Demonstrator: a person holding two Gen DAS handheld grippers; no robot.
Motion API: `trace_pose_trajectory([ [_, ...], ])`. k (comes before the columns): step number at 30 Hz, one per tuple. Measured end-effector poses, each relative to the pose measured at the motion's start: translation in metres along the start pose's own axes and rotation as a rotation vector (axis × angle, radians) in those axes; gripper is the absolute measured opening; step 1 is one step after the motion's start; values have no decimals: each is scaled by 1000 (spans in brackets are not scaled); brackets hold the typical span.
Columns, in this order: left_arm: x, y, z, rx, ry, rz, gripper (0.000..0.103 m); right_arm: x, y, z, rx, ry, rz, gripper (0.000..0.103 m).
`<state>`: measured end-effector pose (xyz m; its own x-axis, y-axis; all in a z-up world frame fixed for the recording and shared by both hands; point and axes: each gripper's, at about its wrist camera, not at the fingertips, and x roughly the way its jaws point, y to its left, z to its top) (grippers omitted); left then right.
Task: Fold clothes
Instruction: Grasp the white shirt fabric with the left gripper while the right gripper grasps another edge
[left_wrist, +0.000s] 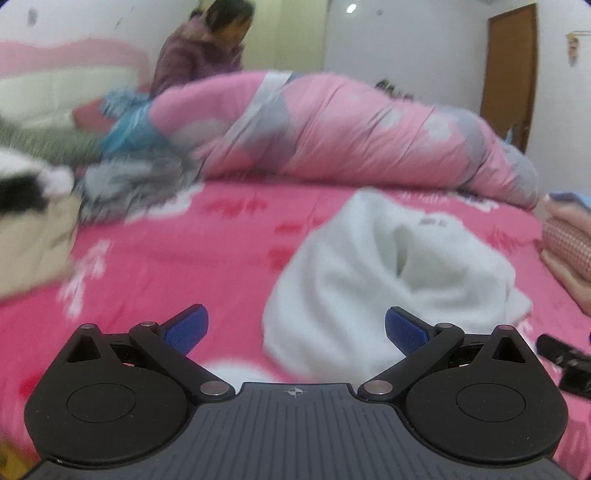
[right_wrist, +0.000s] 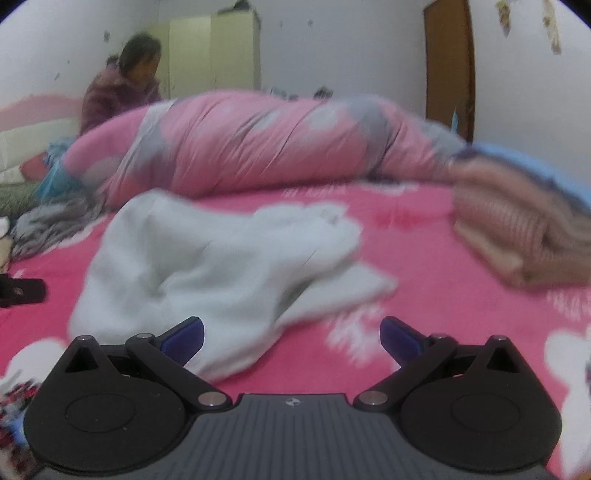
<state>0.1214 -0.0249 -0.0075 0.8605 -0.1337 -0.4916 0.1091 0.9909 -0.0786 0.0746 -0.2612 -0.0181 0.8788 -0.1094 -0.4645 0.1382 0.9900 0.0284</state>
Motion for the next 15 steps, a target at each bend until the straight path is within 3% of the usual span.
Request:
trace_pose_trajectory([
  [5,37,-13,30,37,-67,-39,103,50,-46,35,90,-54,18,103],
  [10,88,-22,48,39,-32,-48,98,140,-88,72,288,25,122,103],
  [11,99,-25,51,42,-12,-56,92,157,-91,74,301,43,127,103],
  [12,108,-27,51,45,10,-60,77,173,-94,76,310,61,132,101],
  [13,118,-31,51,46,35,-42,68,189,-96,79,314,85,134,100],
  [14,125,-34,50,51,65,-34,52,203,-96,78,312,113,146,94],
  [15,133,-37,48,56,95,-26,39,216,-96,78,310,142,159,82],
])
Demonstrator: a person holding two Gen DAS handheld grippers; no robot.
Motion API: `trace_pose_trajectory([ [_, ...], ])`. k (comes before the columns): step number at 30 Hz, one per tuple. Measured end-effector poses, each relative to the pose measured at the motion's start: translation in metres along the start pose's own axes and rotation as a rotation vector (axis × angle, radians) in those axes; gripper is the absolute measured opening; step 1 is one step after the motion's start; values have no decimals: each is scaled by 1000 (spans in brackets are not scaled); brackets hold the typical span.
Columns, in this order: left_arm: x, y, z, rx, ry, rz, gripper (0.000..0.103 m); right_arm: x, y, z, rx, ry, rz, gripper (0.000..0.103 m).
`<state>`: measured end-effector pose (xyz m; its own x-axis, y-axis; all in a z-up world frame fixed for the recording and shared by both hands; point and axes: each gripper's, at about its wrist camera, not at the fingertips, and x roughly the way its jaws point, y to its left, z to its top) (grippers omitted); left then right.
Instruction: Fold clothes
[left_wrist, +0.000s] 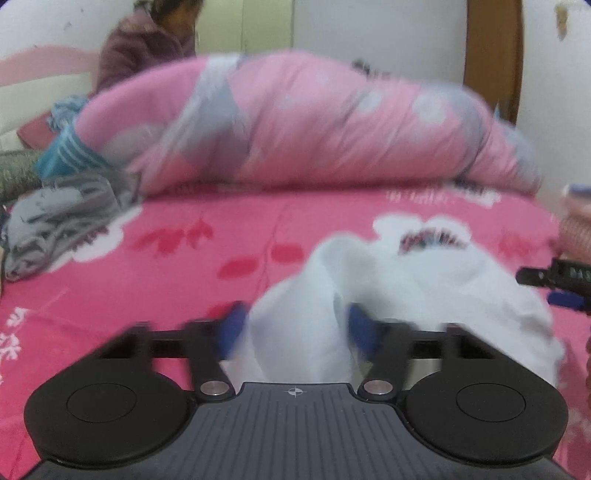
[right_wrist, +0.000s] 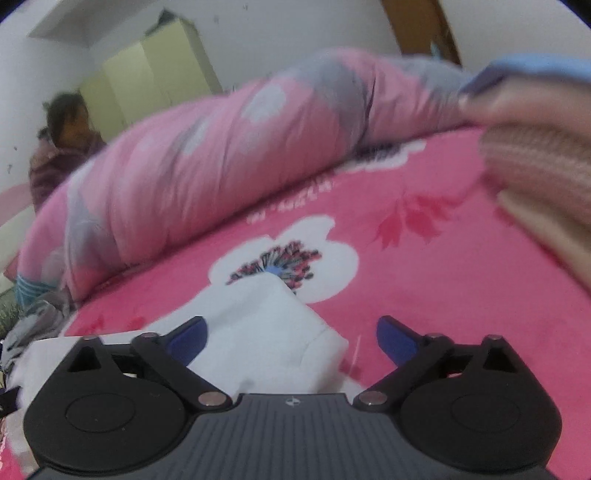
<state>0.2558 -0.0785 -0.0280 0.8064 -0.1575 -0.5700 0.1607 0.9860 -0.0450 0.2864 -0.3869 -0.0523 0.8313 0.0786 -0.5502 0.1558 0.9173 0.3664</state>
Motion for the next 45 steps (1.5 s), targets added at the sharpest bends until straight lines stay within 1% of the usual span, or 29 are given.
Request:
trace_pose_trajectory([
  [1,3,-1,-2,-8,14,-3,33,9,-1,0,5,36,8,68],
  [2,6,-2,-4,-17,27,-7,20,16,-3,-1,18,67,15,63],
  [3,3,-3,-7,-15,23,-11,14,16,-3,-3,30,73,30,49],
  [4,0,-4,-9,-13,18,-16,13,11,-2,-5,29,63,51,30],
  [6,-12,-7,-14,3,-6,-26,7,-4,3,-9,11,22,79,20],
  [7,-21,-7,-16,11,-22,-40,6,-17,4,-11,10,-8,105,16],
  [8,-30,-8,-19,18,-38,-54,5,-29,4,-11,8,-31,139,7],
  [13,-90,-10,-41,71,-111,-139,3,-108,10,-29,-45,-112,271,0],
  [15,-111,-11,-54,88,-126,-176,3,-139,8,-42,-60,-123,307,0],
  [18,-139,-17,-80,126,-132,-219,3,-179,-1,-67,-64,-111,320,0],
  [20,-151,-19,-98,144,-112,-248,3,-203,-11,-87,-50,-98,300,0],
  [24,-157,-17,-129,137,-28,-315,3,-231,-36,-123,4,-22,188,0],
  [26,-157,-21,-143,151,7,-348,3,-231,-42,-131,13,26,147,0],
  [28,-156,-25,-156,162,33,-368,3,-229,-33,-128,-11,47,146,1],
  [29,-155,-27,-161,166,43,-372,4,-224,-26,-124,-40,50,151,1],
  [30,-155,-27,-164,159,43,-369,4,-221,-11,-118,-95,44,158,2],
  [32,-158,-23,-167,120,38,-366,7,-212,23,-105,-198,29,197,9],
  [33,-159,-18,-166,89,38,-374,8,-207,40,-99,-250,22,217,30],
  [34,-164,-14,-166,62,34,-381,9,-198,56,-91,-290,13,234,56],
  [35,-169,-9,-167,36,30,-387,14,-189,70,-84,-318,2,249,64],
  [36,-172,-4,-167,20,23,-386,18,-180,84,-78,-345,-10,264,69],
  [37,-175,2,-167,4,17,-385,23,-164,100,-69,-368,-8,282,69],
  [38,-177,8,-167,-7,7,-375,26,-148,114,-61,-366,14,292,69],
  [39,-180,13,-167,-18,-4,-365,28,-132,129,-53,-361,38,300,70],
  [40,-183,19,-167,-28,-14,-355,28,-112,141,-47,-340,86,304,70],
  [41,-185,24,-167,-39,-25,-345,31,-91,154,-40,-316,137,307,71],
  [42,-188,30,-167,-50,-35,-335,35,-68,163,-35,-293,197,297,71],
  [44,-189,41,-168,-83,-48,-301,36,-20,183,-32,-264,317,249,71],
  [45,-188,46,-167,-100,-48,-285,36,-2,191,-35,-268,358,209,71],
])
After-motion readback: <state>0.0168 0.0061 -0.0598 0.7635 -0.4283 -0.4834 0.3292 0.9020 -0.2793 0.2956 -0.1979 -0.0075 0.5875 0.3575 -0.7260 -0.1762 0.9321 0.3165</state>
